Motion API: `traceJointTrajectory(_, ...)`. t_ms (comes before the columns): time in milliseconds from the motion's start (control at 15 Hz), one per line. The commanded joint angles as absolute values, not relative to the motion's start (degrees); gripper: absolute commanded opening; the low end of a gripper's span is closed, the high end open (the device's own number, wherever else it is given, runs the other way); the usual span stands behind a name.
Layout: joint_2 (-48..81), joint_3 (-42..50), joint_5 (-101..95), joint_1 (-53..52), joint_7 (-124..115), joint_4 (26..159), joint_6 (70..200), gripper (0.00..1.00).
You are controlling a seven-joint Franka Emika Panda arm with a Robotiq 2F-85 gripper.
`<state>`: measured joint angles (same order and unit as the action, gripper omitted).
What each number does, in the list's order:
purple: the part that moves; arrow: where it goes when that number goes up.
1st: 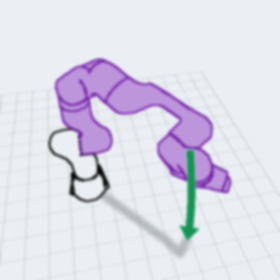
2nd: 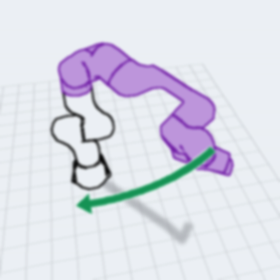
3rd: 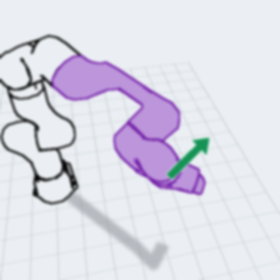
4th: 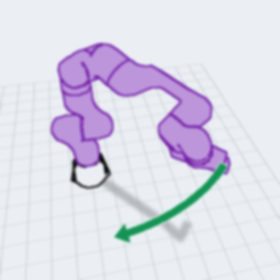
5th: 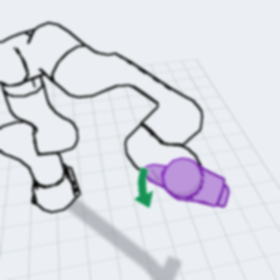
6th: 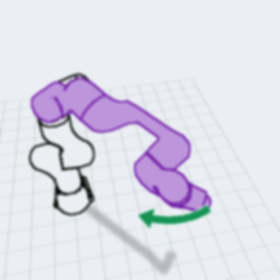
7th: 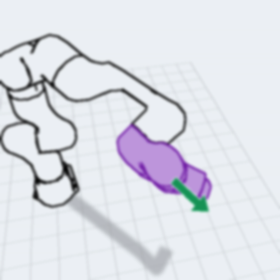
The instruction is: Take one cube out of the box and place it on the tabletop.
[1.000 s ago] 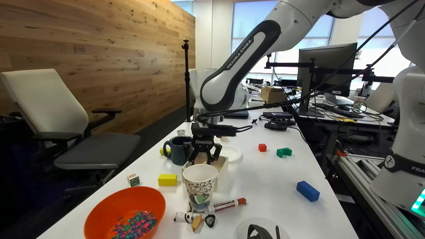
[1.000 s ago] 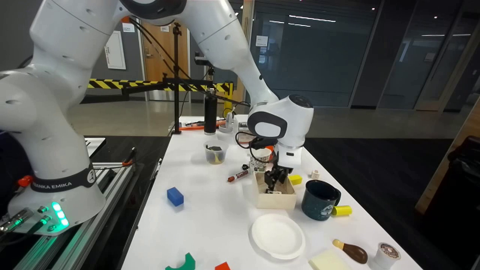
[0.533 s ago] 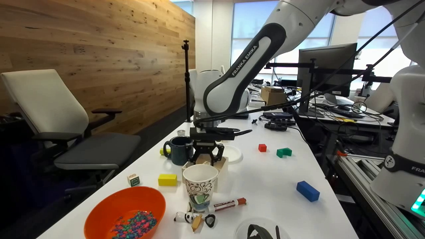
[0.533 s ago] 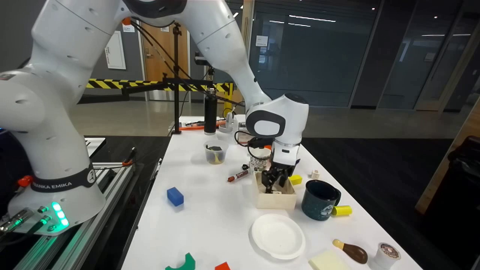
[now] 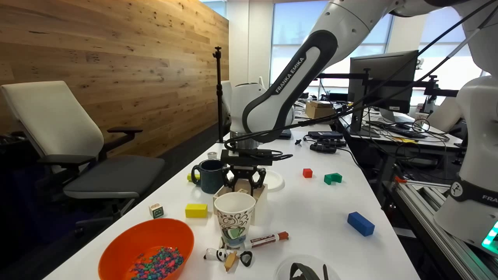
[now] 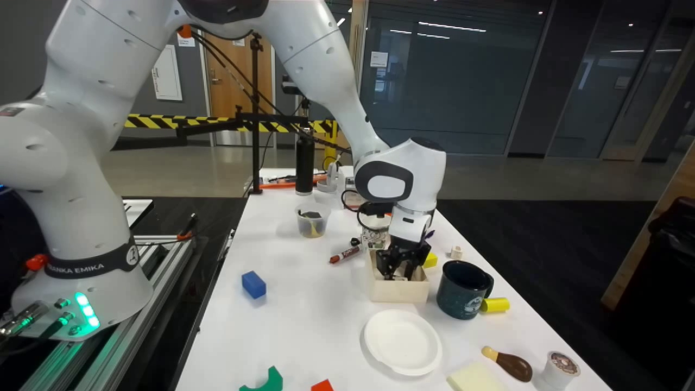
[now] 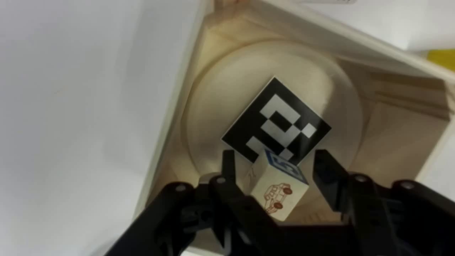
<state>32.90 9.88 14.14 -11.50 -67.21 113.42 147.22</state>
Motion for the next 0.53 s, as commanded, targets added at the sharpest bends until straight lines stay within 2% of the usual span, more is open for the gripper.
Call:
traceJointTrajectory(0,30.6,10.5,11.6,-11.9,-73.2,115.8,148.3,0.61)
traceJointTrajectory(67,30.5,10.7,11.3,-12.1,-74.2,115.3,148.2,0.65)
traceJointTrajectory(200,30.3,10.9,10.1,-12.5,-76.5,114.6,147.8,0.64)
traceJointTrajectory(400,29.9,10.6,9.2,-12.8,-79.8,114.8,148.0,0.57)
traceJointTrajectory(467,29.8,10.5,9.1,-12.9,-80.7,114.8,147.9,0.59)
